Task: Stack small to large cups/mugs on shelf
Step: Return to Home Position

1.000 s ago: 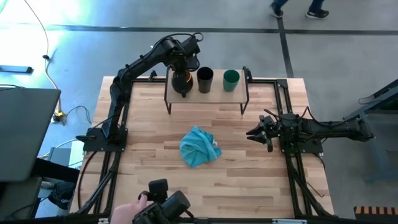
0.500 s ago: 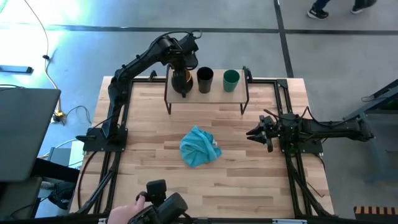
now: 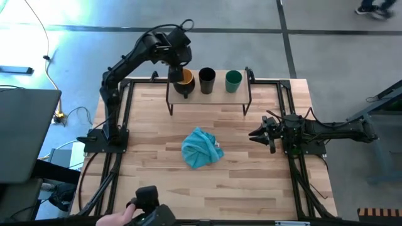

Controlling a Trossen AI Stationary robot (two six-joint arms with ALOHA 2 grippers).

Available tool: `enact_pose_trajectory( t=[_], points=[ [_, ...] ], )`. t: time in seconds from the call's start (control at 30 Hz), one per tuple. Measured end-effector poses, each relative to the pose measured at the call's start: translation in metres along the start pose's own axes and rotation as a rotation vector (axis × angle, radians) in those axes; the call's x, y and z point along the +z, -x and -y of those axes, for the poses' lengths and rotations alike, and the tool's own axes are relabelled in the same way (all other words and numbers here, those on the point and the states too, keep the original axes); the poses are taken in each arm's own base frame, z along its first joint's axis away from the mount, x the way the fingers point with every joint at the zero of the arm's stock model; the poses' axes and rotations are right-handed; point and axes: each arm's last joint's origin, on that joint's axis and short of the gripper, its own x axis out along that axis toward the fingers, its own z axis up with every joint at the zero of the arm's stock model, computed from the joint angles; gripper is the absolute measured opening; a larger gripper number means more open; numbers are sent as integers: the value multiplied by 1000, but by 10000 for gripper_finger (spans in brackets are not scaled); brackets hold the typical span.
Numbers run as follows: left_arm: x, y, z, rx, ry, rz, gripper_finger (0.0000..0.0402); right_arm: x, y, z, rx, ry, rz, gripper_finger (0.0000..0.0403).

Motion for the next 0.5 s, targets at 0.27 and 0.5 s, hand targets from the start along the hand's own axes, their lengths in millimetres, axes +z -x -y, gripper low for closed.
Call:
enact_pose_trajectory(
  t=[0.27,0.5],
  points=[
    [-1,11,1,-90,40,102,170,2,0,-1,6,-6,16,103],
    [1,11,3,-162,55,139,170,2,0,-1,7,-60,17,103]
  ],
)
